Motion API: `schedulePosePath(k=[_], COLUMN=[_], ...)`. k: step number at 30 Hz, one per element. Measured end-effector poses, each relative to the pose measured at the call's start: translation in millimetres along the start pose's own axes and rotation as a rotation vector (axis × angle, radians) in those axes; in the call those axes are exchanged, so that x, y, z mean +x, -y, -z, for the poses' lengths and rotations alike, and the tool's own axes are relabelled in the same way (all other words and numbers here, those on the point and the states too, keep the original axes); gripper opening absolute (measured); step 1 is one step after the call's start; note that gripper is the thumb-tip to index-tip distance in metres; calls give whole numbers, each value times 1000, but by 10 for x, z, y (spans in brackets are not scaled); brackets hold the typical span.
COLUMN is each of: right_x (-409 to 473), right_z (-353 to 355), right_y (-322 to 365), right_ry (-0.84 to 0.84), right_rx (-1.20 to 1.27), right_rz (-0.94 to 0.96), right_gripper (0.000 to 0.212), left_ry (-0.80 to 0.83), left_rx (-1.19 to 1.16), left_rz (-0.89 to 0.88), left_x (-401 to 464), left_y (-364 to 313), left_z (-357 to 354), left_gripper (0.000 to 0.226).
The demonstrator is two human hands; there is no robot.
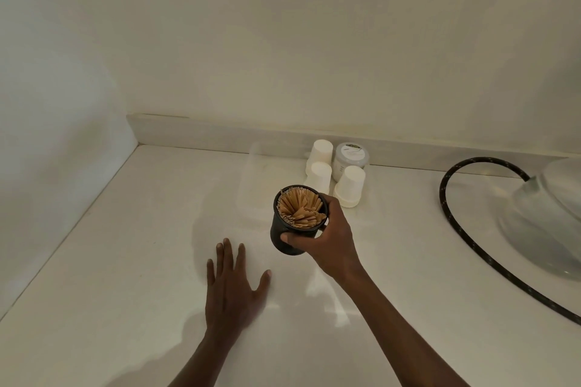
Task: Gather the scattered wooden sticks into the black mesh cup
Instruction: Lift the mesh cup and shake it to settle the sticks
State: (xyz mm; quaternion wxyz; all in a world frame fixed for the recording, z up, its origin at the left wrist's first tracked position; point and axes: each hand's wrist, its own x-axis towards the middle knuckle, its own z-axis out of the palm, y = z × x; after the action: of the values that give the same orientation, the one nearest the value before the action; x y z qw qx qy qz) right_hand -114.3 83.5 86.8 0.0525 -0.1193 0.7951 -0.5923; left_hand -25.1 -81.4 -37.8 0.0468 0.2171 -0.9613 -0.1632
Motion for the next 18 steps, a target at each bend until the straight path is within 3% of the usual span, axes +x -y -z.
schedulePosePath(k=[11,15,18], right_x=[389,238,197], right_z=[-126,-248,-286], right_y=[298,187,158], right_ry=[-89,-1,-76], right_rx=[45,44,64], right_rz=[104,85,52], right_gripper=[85,86,87], left_ry=[-12,-12,-12], left_rx=[8,14,8], left_rz=[11,21,10], left_x=[29,-2,13], left_y=[7,-11,-3], left_z=[-12,-9,4], left_gripper=[94,94,93])
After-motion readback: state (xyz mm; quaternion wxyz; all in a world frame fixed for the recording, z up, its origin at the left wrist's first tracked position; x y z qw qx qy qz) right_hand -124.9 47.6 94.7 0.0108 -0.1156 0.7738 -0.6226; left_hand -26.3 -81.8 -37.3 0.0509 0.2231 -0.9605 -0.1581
